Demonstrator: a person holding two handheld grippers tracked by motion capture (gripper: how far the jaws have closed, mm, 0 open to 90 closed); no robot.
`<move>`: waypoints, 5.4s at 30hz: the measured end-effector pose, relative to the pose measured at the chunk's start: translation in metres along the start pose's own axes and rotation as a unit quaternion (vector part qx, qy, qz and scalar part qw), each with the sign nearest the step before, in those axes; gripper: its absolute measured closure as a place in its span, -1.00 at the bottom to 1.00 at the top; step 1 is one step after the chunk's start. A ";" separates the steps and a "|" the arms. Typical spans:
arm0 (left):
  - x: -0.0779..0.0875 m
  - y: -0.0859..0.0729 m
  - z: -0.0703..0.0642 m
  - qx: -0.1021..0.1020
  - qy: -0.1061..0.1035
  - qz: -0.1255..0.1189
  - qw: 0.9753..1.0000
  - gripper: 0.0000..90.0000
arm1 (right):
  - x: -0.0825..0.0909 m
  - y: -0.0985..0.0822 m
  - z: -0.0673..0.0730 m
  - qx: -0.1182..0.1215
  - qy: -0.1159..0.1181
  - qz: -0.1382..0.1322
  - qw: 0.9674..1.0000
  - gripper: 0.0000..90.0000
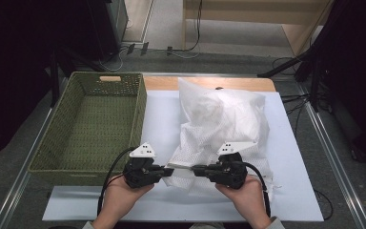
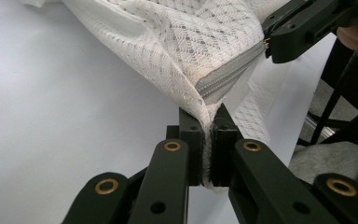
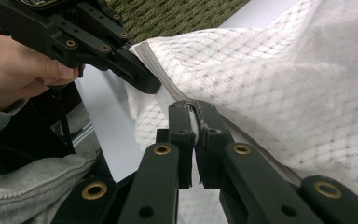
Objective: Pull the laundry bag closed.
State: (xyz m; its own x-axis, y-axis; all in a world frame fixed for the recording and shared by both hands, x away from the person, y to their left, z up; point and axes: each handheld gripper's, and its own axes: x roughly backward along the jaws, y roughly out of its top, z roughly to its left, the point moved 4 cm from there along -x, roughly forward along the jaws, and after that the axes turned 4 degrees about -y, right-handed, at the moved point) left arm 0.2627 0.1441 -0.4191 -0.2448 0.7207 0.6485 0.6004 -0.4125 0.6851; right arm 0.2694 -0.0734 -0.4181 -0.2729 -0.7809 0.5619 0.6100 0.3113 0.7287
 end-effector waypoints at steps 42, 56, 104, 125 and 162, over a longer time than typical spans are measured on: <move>0.006 -0.001 0.003 -0.001 0.008 -0.008 1.000 0.94 | 0.021 -0.003 -0.008 -0.003 -0.006 -0.009 1.000 0.94; 0.007 -0.001 0.004 -0.001 0.015 -0.009 1.000 0.94 | 0.034 -0.006 -0.016 -0.015 -0.013 -0.015 1.000 0.93; 0.009 -0.002 0.004 -0.002 0.021 -0.012 1.000 0.93 | 0.051 -0.019 -0.033 -0.040 -0.026 -0.011 0.999 0.93; 0.010 -0.002 0.004 0.001 0.021 -0.011 1.000 0.94 | 0.052 -0.019 -0.034 -0.043 -0.023 -0.009 0.999 0.93; 0.011 -0.002 0.004 0.001 0.025 -0.010 1.000 0.94 | 0.068 -0.027 -0.044 -0.054 -0.040 -0.013 0.998 0.93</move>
State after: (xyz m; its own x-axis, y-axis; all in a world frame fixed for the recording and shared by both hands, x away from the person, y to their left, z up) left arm 0.2622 0.1547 -0.4148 -0.2953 0.6997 0.6506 0.5966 -0.3968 0.6976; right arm 0.2672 -0.1588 -0.4163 -0.3459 -0.7410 0.5756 0.6767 0.2280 0.7001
